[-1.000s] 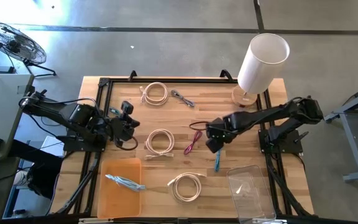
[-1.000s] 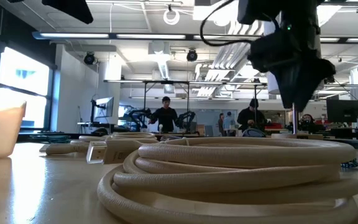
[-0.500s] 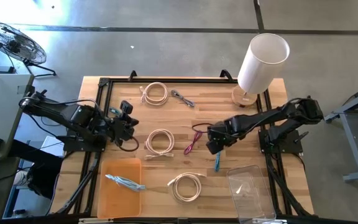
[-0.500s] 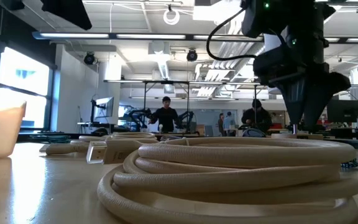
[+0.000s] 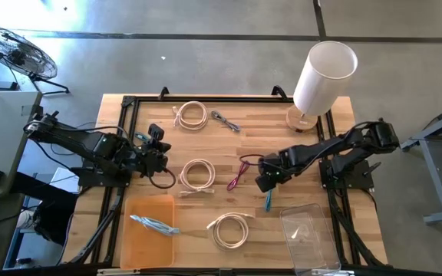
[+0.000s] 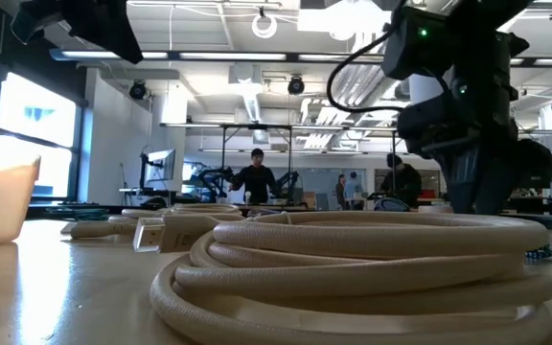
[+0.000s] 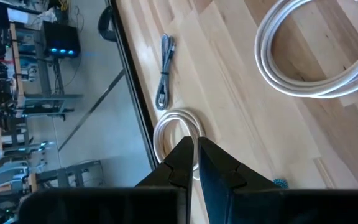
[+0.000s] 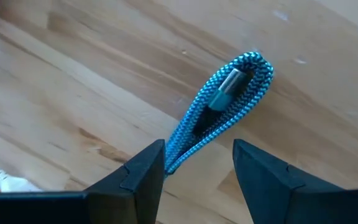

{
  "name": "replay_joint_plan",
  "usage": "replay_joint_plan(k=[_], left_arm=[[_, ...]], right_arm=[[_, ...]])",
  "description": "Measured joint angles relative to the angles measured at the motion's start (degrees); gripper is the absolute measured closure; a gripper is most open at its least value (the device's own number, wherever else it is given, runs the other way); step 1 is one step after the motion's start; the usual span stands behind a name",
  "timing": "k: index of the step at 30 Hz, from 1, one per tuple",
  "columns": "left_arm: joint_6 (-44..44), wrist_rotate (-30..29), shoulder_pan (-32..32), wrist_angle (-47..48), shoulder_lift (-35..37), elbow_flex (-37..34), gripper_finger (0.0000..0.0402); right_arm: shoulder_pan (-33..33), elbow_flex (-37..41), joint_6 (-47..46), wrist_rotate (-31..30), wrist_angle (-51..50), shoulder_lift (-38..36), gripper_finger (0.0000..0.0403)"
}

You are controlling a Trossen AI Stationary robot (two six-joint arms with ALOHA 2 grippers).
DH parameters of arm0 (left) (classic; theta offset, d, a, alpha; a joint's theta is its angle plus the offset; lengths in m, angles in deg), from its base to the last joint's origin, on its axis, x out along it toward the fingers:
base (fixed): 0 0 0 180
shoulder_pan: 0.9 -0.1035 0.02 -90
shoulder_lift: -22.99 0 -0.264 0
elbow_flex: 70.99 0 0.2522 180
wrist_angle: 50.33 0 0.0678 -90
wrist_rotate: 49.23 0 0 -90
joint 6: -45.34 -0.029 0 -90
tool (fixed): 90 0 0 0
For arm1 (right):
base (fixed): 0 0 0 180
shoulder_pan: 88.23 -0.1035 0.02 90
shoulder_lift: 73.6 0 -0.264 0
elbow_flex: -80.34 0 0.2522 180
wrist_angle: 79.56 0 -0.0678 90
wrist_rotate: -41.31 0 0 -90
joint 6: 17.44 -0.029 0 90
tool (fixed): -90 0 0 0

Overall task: Pick & Place USB Port
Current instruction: Put the right blue USB cable into the transparent bin

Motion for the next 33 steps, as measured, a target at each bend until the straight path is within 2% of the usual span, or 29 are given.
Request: replay_joint_plan(k=[10, 15, 20, 26, 33], left_arm=[[0.0, 0.0, 0.0, 0.0, 0.0, 0.0, 0.0382], [0.0, 0.02, 0.0, -0.02, 0.0, 0.0, 0.0383], [0.0, 0.02, 0.01, -0.13, 0.0, 0.0, 0.0382], [0.07, 0.07, 0.0, -0.28, 0.0, 0.0, 0.0383], [0.15, 0.12, 0.0, -0.83, 0.0, 0.0, 0.0382]], right_arm=[[0.0, 4.73, -0.72, -0.79, 8.52, -0.12, 0.0222], [0.0, 5.34, 3.41, -2.72, 8.45, -0.24, 0.0229], [-0.07, 5.47, 9.04, -5.37, 8.14, -0.18, 0.0275], [0.14, 5.51, 12.95, -10.81, 9.85, -0.06, 0.0383], [0.67, 5.62, 17.4, -13.69, 14.36, 0.07, 0.0394]])
